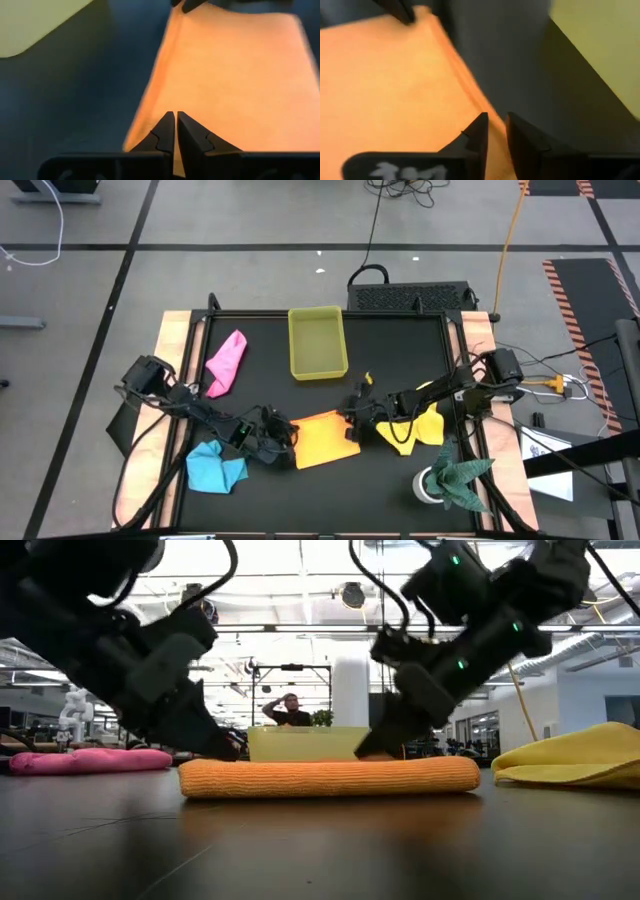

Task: Fold microfiber towels
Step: Fold the orange towel

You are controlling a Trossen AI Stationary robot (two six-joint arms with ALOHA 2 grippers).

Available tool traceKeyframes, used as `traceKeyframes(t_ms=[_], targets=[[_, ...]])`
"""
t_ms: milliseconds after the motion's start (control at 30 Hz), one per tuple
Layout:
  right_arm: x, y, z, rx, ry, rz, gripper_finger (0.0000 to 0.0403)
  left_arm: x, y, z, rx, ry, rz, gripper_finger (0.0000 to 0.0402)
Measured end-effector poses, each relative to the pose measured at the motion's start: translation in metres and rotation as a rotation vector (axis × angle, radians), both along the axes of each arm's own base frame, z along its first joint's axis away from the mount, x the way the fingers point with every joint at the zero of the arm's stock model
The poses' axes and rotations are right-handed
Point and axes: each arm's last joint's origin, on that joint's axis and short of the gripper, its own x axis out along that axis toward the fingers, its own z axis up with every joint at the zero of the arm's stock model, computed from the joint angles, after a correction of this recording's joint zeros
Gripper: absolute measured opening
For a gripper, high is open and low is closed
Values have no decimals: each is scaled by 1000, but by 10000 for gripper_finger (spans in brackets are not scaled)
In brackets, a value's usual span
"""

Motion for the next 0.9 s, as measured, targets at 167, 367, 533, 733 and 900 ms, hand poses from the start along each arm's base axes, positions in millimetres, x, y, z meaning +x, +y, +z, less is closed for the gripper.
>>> traceKeyframes(t_ms=[167, 367, 533, 733, 900], targets=[[-16, -8, -13, 15, -22, -41, 17, -3, 7, -7, -13, 60, 48, 21], [-17, -4, -7, -28, -96, -3, 2, -3, 3, 1, -58, 9, 54, 21], [-15, 8, 5, -36, -187, 10, 3, 0, -2, 11, -59, -52, 25, 21], [-10, 17, 0, 67, -231, 141, 4, -5, 1, 6, -49, 22, 17, 21], [-10, 8, -25, 75, -140, 99, 4, -10, 7, 1, -44, 85, 74, 21]])
